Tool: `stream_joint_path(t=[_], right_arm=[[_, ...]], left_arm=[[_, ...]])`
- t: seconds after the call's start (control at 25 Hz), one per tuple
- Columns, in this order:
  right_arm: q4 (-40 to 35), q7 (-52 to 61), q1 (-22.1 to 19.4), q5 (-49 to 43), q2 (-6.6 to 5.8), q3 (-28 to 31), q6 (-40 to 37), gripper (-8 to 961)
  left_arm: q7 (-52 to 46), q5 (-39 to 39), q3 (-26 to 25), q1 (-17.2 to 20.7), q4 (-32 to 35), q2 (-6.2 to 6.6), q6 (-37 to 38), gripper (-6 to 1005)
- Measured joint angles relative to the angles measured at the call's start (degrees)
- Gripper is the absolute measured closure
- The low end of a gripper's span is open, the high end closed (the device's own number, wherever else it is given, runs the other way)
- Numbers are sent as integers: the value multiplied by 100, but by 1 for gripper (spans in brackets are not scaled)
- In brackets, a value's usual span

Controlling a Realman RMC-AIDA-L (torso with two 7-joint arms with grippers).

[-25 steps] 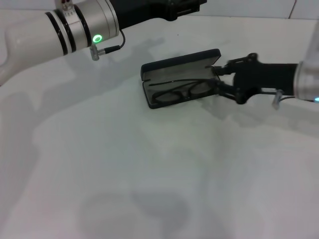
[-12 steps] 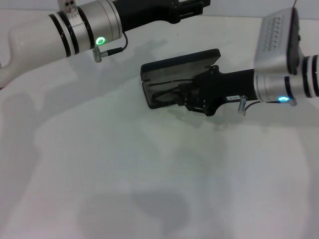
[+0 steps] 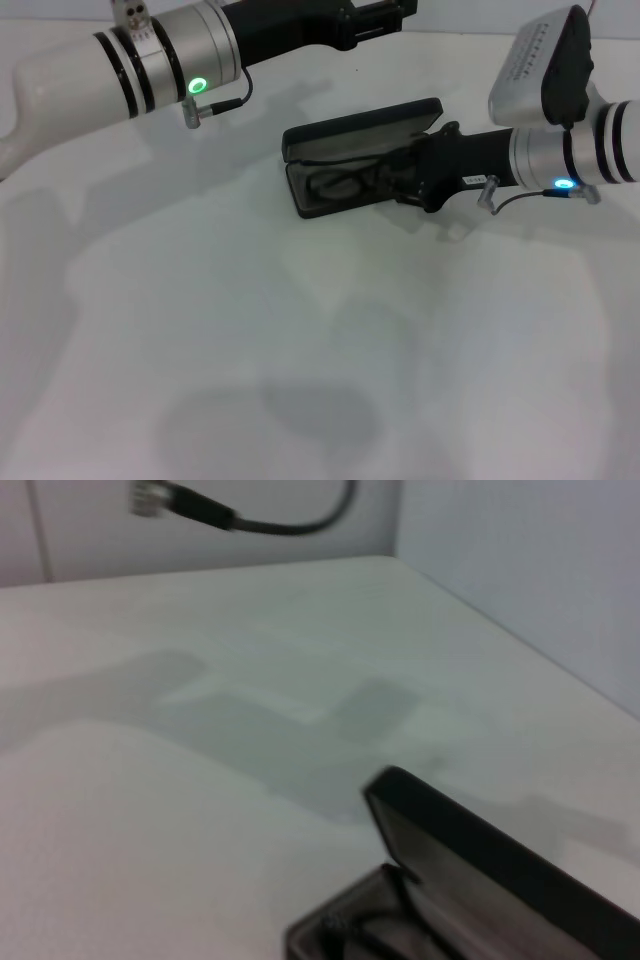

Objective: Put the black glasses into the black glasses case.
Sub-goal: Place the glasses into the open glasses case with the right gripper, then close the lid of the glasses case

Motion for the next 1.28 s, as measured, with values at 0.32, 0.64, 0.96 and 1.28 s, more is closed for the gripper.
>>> stream_joint_path(t=[0.32, 0.64, 0.96, 1.28], right_arm=[[-249, 41, -253, 37, 8, 15, 129, 659], [-1974, 28, -1648, -12, -175, 835, -1572, 659], [-2167, 27, -2465, -33, -436, 2102, -2418, 627], [-2331, -140, -2873, -33, -280, 2570, -2404, 505]], left_arm=[[0, 70, 0, 12, 0, 13, 1, 202], [-41, 228, 0, 57, -48, 49, -4, 202], [-374, 770, 0, -116, -124, 20, -864, 201], [-473, 1398, 0, -290, -37, -89, -1991, 201]])
